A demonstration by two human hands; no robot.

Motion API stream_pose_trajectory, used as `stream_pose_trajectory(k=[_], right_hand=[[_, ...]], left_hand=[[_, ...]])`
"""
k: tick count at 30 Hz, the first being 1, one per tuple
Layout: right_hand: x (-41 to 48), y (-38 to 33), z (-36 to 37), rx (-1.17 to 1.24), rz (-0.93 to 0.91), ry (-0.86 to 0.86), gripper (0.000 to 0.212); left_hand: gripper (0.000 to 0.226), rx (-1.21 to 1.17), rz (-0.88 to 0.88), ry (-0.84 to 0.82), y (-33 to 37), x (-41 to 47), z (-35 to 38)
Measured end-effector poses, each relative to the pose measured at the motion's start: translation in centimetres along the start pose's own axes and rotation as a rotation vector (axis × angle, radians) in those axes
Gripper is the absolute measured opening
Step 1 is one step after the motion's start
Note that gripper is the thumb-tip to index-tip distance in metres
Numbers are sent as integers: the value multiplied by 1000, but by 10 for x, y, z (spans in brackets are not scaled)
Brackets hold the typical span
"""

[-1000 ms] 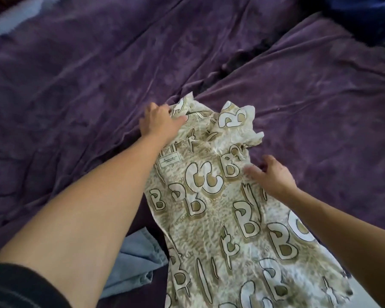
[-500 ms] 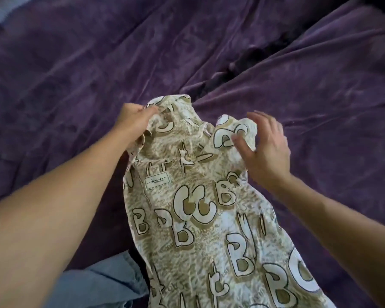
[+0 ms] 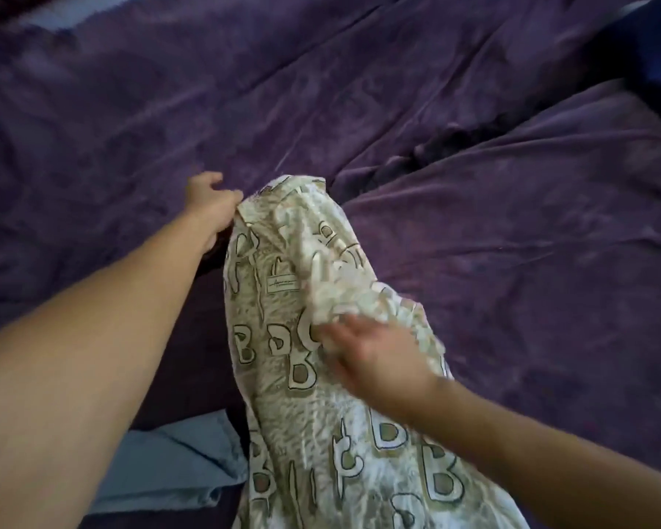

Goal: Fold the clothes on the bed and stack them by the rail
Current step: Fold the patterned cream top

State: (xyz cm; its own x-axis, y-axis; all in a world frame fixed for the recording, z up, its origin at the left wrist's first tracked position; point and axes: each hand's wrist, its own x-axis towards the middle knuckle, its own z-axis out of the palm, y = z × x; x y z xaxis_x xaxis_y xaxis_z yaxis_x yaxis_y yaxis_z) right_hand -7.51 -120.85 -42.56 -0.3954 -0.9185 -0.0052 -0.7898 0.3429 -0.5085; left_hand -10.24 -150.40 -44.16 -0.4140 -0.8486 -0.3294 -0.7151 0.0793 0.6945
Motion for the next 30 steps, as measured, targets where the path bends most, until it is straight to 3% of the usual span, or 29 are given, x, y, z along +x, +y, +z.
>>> stream_pose_trajectory(k=[2, 3, 4, 5, 7, 8, 9, 11, 13, 14, 16, 19, 22, 24, 28, 30], right_hand=[[-20, -34, 28, -10, -100, -513, 24], [-27, -41, 37, 13, -101, -602, 24], [-30, -43, 38, 77, -82, -568, 22], [-27, -39, 39, 142, -57, -424, 20], [-13, -19, 39, 137, 7, -1, 14], [-5, -6, 38, 52, 91, 156, 23], [0, 5, 39, -17, 211, 176, 41], [-7, 10, 54, -39, 338, -138, 68], [-42, -8, 82, -53, 204, -479, 73], [-63, -21, 93, -59, 126, -598, 73], [-93, -32, 99, -29, 69, -657, 66], [-83, -18, 76, 150, 59, -307, 48], [-38, 8, 41, 172, 290, 50, 27], [4, 40, 27, 134, 523, 73, 34], [92, 70, 29, 318, 903, -6, 93], [117, 59, 48, 467, 981, -34, 87]], left_hand=[[47, 103, -11, -5, -24, -12, -17], [45, 168, -12, -30, -37, -18, -25], [42, 238, -6, -58, -50, -24, -31], [38, 307, 7, -79, -62, -30, -35], [33, 403, 39, -93, -83, -41, -36], [32, 428, 58, -88, -90, -46, -33], [33, 449, 81, -78, -94, -50, -28], [37, 453, 91, -67, -100, -60, -19], [40, 434, 73, -88, -104, -75, -12], [41, 425, 64, -96, -108, -83, -12], [42, 420, 67, -91, -120, -101, -19], [44, 412, 64, -57, -146, -133, -36], [42, 381, -4, -45, -171, -167, -44], [41, 362, -52, -56, -185, -186, -44], [41, 300, -89, -62, -205, -214, -38], [41, 300, -76, -57, -212, -221, -37]])
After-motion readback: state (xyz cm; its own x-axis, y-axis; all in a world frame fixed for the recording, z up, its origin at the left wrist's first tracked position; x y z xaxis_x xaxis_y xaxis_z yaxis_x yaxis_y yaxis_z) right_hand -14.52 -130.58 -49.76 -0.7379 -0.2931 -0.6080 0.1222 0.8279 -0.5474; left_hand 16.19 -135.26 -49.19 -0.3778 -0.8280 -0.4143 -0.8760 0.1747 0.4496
